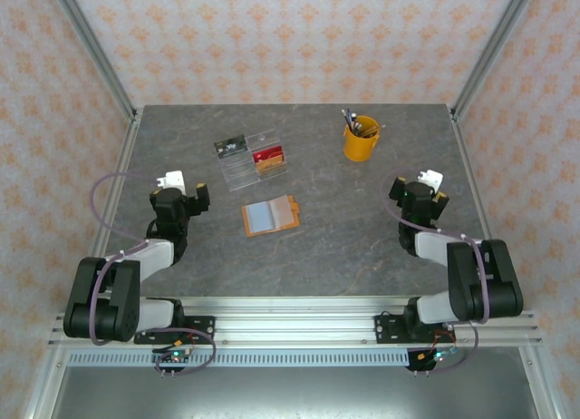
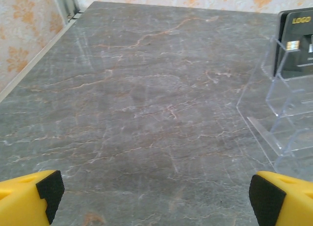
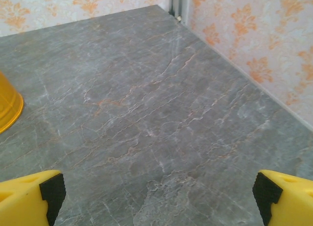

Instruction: Take the credit cards out of the card holder

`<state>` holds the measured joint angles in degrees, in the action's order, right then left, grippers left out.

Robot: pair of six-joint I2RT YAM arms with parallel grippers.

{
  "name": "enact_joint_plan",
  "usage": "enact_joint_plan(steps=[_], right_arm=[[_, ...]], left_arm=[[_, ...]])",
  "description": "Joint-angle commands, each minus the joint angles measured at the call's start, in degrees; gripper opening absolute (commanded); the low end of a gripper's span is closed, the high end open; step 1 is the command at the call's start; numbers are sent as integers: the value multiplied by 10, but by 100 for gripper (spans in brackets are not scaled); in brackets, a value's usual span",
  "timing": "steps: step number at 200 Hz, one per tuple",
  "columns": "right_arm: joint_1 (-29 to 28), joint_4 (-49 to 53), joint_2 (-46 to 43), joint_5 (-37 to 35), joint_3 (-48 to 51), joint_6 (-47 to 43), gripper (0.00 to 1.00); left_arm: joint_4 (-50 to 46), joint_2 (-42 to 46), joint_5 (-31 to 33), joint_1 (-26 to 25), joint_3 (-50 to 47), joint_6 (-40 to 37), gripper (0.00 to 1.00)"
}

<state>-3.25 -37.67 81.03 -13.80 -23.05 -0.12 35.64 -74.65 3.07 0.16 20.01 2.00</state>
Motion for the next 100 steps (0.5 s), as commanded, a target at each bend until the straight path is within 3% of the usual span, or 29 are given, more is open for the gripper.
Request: enact_joint_plan(steps=[1,55,100], right_arm=[[2,-92,31,48,17,-15,100],[3,-123,56,104,22,-40,100],[3,-66,62,85,-11,-27,100]], left_arm=[[104,-20,-27,5,-21,-4,100],[140,-100,9,1,-2,5,100],[89,-107,35,-17,30,-8,100]])
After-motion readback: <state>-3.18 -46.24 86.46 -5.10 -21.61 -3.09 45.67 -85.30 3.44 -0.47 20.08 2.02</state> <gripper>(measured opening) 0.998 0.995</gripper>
